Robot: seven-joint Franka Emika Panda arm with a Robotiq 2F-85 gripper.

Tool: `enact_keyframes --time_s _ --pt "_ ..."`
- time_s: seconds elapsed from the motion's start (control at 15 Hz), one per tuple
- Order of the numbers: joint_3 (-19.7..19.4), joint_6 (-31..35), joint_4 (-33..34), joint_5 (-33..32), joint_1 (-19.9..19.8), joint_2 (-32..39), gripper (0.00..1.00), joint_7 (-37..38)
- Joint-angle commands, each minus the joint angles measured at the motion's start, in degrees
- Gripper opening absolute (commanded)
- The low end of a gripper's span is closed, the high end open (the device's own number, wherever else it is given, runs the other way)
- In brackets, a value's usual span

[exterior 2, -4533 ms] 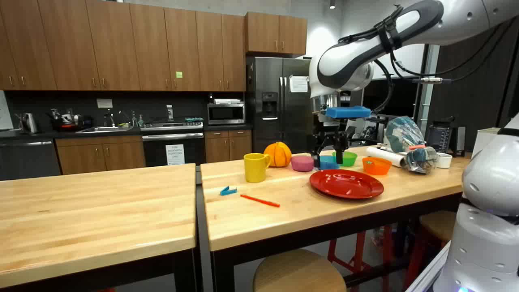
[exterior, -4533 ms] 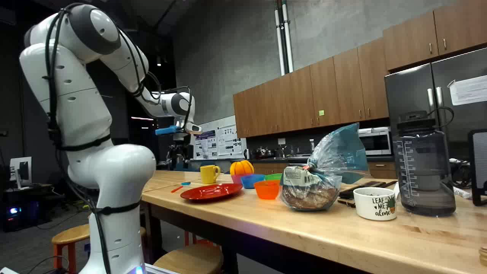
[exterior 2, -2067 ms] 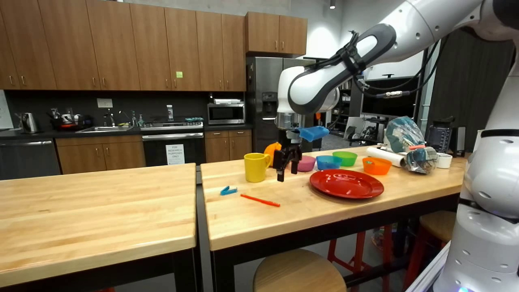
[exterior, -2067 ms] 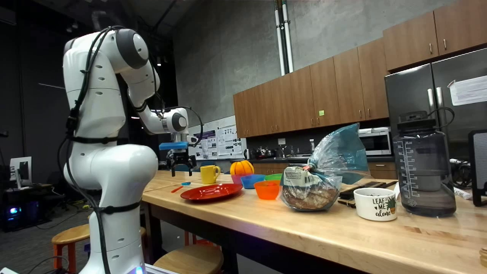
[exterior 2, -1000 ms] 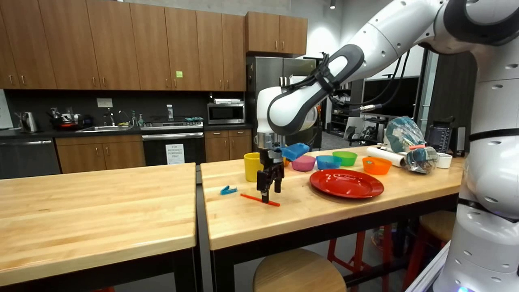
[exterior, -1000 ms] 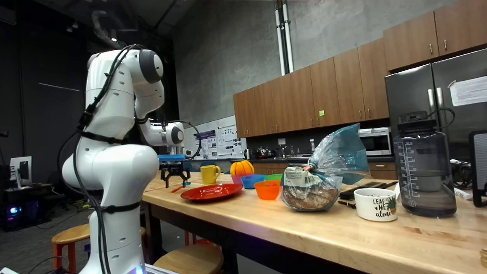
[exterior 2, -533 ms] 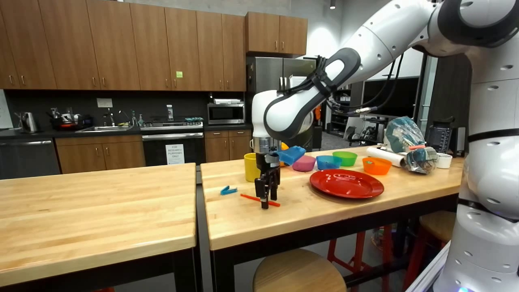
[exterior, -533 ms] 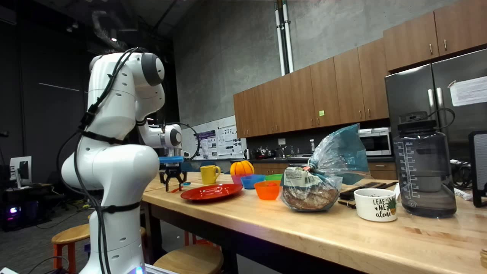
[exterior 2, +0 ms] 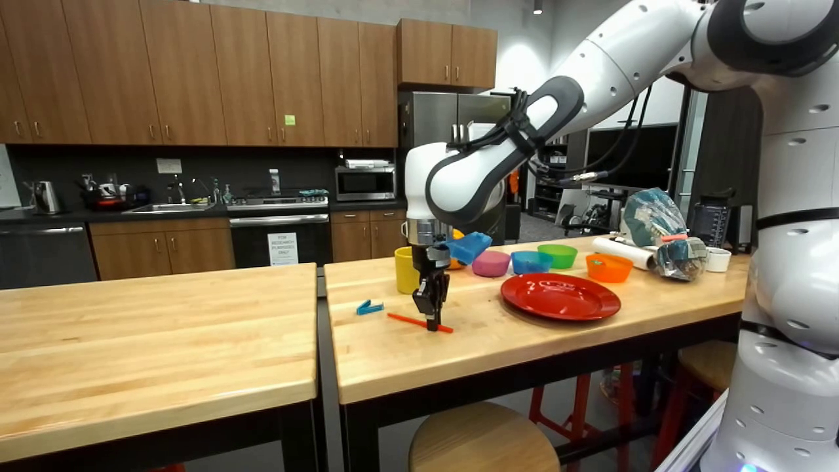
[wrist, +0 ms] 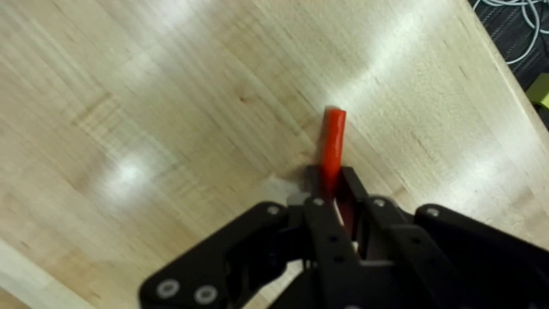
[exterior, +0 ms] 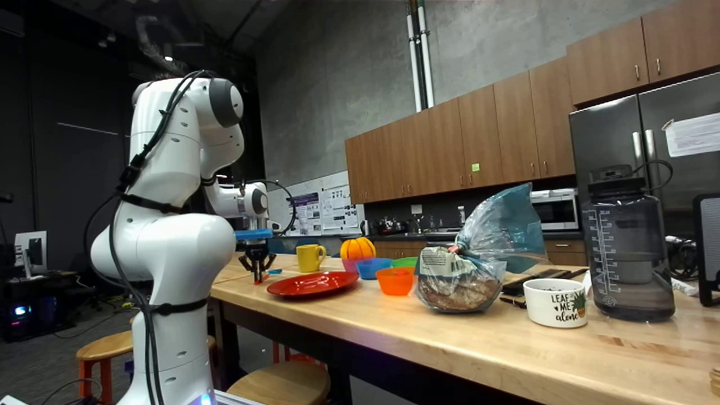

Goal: Move the orange straw to the right of the red plate

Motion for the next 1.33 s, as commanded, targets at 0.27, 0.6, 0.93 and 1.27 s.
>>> enact_keyframes --time_s 0.27,0.6,0.93,1.27 --pt "-2.17 -1.64 -1.72 0.87 -1.78 -3.85 0.03 1.59" --pt "-4.54 -2.53 -5.18 3.53 -4.37 -9.48 0.03 2.68" --pt "-7.36 -3.14 -11.02 4.13 -7.36 -15.64 0.03 6.42" --pt "-10.70 -3.51 -16.87 3.49 -11.03 -21.64 0.03 7.95"
